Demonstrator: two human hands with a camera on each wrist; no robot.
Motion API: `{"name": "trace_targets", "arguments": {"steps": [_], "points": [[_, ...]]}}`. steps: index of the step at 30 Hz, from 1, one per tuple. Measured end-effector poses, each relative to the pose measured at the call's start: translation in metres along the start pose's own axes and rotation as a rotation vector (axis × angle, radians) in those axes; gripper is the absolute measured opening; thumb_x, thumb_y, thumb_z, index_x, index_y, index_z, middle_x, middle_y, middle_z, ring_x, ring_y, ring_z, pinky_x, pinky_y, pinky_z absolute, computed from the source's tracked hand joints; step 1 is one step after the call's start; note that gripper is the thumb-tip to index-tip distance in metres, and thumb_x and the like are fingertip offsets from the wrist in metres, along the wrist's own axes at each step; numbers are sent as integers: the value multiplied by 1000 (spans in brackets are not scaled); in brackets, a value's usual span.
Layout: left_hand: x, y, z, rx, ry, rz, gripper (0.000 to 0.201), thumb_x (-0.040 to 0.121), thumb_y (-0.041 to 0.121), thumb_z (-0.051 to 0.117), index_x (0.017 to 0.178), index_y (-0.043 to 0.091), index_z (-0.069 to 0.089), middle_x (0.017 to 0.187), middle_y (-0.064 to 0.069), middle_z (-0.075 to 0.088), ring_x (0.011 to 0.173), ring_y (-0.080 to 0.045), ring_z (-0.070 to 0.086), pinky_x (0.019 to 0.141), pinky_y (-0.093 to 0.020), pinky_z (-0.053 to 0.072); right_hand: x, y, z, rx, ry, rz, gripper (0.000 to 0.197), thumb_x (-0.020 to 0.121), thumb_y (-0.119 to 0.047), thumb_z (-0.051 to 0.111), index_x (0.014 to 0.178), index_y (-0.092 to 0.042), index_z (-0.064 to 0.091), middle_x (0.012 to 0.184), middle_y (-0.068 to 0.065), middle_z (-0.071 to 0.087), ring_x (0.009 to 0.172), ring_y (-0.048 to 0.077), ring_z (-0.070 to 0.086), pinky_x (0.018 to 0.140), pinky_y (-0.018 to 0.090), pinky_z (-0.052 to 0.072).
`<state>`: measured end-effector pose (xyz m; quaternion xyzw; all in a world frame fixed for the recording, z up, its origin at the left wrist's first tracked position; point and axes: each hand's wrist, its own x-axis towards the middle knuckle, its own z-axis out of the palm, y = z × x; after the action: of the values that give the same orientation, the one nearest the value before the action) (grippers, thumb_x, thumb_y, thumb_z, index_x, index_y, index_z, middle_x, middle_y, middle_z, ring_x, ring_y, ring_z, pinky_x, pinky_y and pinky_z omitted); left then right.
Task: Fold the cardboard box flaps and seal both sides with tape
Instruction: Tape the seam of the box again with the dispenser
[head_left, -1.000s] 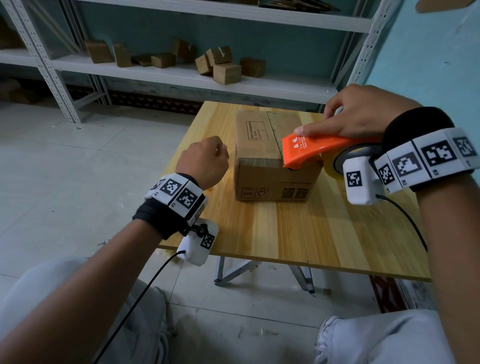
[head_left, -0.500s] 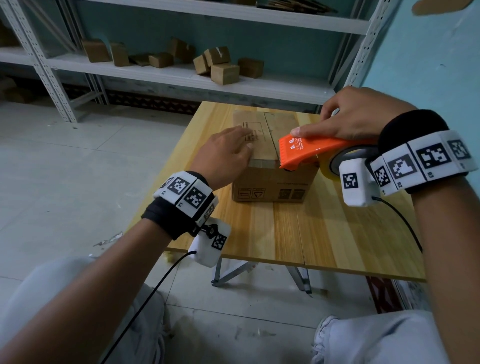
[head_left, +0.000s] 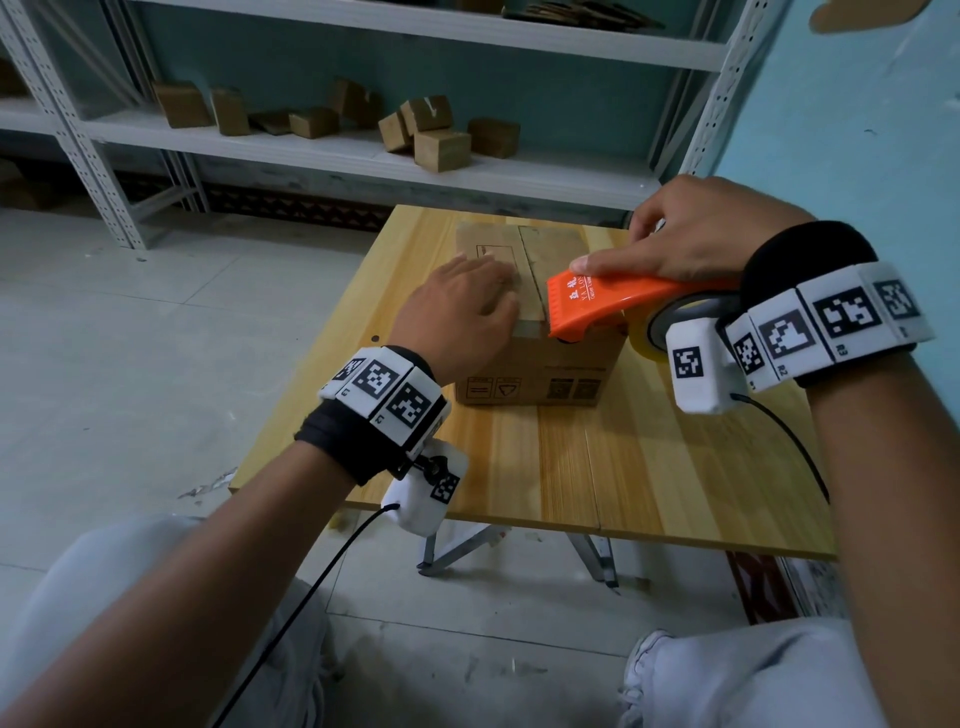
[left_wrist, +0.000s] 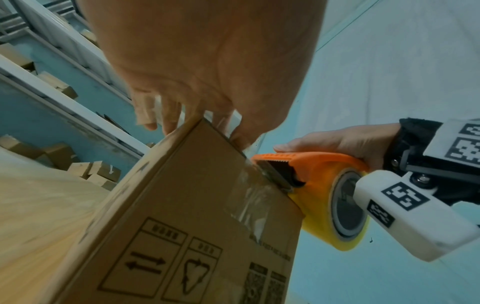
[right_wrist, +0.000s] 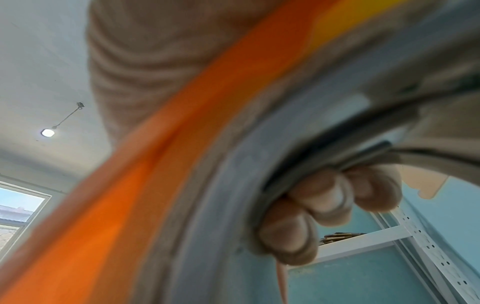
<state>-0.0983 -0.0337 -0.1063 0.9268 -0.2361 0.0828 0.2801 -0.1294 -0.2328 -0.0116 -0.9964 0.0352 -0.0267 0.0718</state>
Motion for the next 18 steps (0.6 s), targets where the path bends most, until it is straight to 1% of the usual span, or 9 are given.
{"name": "trace_targets", "arguments": {"steps": [3, 5, 8, 10, 12, 14, 18], "points": [[-1, 2, 3, 29, -1, -10, 46, 99, 41, 39, 142, 26, 43, 153, 4, 35, 145, -20, 21, 113, -39, 24, 0, 0, 0, 6, -1, -6, 69, 62, -85, 56, 80, -20, 68, 84, 1, 66, 77, 16, 59, 63, 29, 40], [-1, 3, 4, 41, -5, -9, 46, 99, 42, 39, 141, 26, 43, 152, 4, 35, 144, -20, 22, 114, -40, 23, 0, 1, 0, 2, -1, -11, 69, 61, -85, 56, 80, -20, 68, 85, 1, 66, 77, 16, 58, 65, 30, 41], [0, 6, 1, 38, 25, 15, 43, 99, 41, 40, 138, 25, 47, 147, 2, 42, 140, -20, 31, 112, -38, 26, 1, 1, 0, 1, -2, -8, 71, 59, -86, 55, 81, -20, 68, 85, 1, 65, 77, 15, 58, 68, 31, 43], [0, 8, 1, 44, 45, 12, 44, 99, 43, 39, 138, 24, 48, 146, 3, 44, 138, -19, 33, 111, -36, 27, 1, 0, 0, 2, -10, -8, 73, 57, -87, 53, 82, -20, 68, 85, 0, 65, 77, 16, 58, 68, 31, 42], [-1, 9, 4, 75, 41, 7, 46, 98, 46, 39, 138, 26, 47, 146, 3, 43, 139, -20, 32, 111, -38, 27, 2, 0, 0, 0, -14, -10, 73, 58, -86, 54, 82, -20, 68, 84, 1, 65, 77, 15, 58, 66, 30, 41], [0, 10, 6, 92, 35, 7, 45, 97, 47, 39, 137, 27, 48, 146, 3, 44, 139, -21, 32, 109, -40, 29, 2, 1, 1, -3, -8, -10, 70, 62, -84, 56, 83, -19, 68, 84, 1, 65, 77, 16, 58, 64, 29, 39], [5, 7, 7, 86, 28, 21, 46, 97, 50, 37, 136, 29, 49, 145, 3, 46, 138, -21, 33, 109, -43, 31, 2, 2, 1, -9, -5, -14, 70, 64, -84, 56, 83, -18, 68, 83, 2, 66, 77, 18, 60, 67, 31, 43]]}}
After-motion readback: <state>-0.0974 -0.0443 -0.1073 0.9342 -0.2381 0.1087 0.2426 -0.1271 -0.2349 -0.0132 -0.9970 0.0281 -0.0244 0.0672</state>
